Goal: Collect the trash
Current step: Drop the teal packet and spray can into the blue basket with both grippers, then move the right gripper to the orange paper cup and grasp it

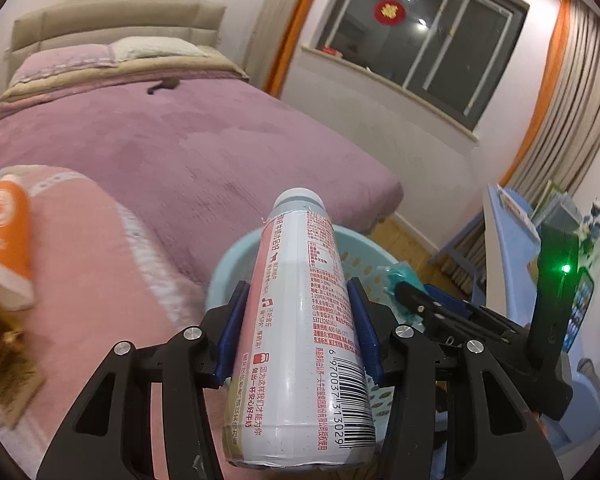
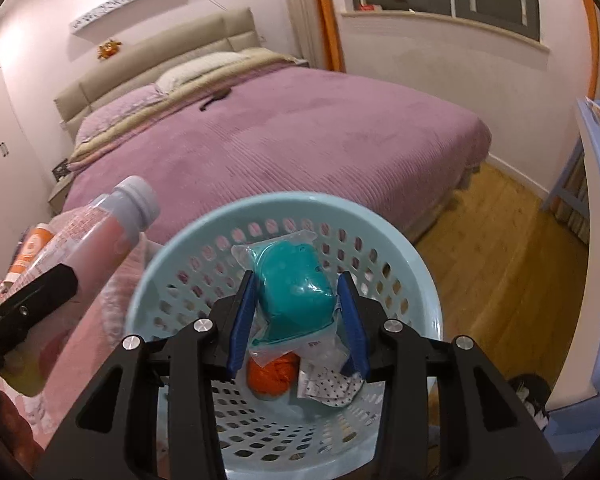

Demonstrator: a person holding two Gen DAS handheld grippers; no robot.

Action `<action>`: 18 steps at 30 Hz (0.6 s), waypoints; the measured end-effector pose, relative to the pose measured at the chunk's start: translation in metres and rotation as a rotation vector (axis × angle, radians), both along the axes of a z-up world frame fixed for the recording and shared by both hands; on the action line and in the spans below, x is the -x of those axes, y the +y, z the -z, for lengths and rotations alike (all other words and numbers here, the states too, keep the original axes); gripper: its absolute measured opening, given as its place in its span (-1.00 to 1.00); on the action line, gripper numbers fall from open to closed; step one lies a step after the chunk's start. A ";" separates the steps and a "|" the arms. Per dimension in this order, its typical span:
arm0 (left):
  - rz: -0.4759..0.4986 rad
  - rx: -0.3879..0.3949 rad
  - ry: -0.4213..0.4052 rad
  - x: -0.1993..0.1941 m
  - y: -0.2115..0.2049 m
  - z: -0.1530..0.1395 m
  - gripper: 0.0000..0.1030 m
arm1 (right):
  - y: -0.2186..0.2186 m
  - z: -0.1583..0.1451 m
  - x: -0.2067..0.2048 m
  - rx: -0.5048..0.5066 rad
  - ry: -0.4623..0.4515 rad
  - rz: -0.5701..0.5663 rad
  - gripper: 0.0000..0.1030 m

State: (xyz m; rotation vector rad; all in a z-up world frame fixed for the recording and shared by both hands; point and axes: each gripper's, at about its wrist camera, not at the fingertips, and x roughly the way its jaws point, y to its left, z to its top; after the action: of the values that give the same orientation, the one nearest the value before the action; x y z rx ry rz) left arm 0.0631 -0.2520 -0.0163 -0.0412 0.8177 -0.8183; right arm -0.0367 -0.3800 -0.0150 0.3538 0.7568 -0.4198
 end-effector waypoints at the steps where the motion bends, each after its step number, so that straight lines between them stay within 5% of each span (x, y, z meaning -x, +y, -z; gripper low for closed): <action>1: 0.009 -0.008 0.000 -0.001 -0.004 0.003 -0.08 | -0.003 0.002 -0.001 0.000 0.009 0.013 -0.19; 4: 0.039 -0.044 -0.037 0.002 -0.013 0.013 -0.07 | -0.010 0.009 -0.001 0.012 0.026 0.065 0.10; 8: 0.025 -0.042 -0.065 0.007 -0.001 0.012 0.34 | -0.014 0.015 -0.001 -0.006 0.037 0.068 0.10; 18: -0.033 0.069 -0.113 0.022 0.071 -0.028 0.37 | 0.017 -0.011 0.002 0.009 -0.018 -0.012 0.10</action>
State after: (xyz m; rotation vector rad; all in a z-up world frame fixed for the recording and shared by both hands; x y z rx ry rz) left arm 0.0408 -0.1810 0.0113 -0.0686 0.6806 -0.8098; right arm -0.0384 -0.3629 -0.0038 0.3436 0.7388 -0.4081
